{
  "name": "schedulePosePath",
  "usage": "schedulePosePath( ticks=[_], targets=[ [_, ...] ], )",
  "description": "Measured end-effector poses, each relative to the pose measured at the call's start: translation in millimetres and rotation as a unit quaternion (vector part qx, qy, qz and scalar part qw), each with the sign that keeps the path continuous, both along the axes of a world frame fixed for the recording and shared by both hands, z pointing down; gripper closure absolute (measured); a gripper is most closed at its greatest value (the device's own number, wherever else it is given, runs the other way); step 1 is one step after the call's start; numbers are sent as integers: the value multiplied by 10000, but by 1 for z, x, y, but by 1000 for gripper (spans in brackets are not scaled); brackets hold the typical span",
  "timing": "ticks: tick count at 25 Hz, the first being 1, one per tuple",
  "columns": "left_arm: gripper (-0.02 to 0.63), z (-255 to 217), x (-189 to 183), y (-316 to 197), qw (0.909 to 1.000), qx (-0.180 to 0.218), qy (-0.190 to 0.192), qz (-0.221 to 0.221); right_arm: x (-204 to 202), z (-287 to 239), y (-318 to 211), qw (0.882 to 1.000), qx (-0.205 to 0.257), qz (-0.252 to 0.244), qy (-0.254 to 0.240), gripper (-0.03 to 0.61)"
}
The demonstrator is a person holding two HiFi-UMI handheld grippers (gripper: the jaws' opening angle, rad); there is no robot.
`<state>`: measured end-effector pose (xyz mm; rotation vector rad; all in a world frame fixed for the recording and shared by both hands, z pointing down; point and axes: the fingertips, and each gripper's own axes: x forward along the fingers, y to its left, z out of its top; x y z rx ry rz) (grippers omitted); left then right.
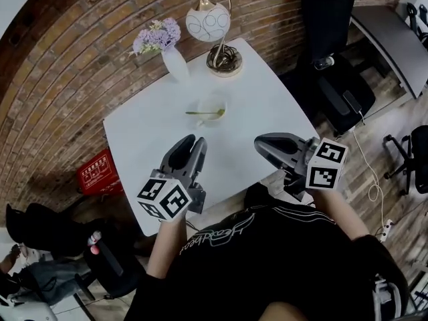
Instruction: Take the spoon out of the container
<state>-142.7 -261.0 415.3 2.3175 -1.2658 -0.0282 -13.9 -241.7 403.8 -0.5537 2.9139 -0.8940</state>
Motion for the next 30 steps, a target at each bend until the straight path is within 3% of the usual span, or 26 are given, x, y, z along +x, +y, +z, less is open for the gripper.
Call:
schedulePosePath(
  ticks=[9,15,30],
  targets=[
    [467,45,-16,-57,9971,-536,-126,-527,3,29,-56,9990,-336,-270,77,581],
    [459,80,-37,-83,9904,-898,-173,-1032,0,50,-78,9974,-595,-403,83,581],
    [460,140,-53,-125,9779,-1501,-15,-1457,-1,78,-113,9940,-876,-579,311,581]
  ],
)
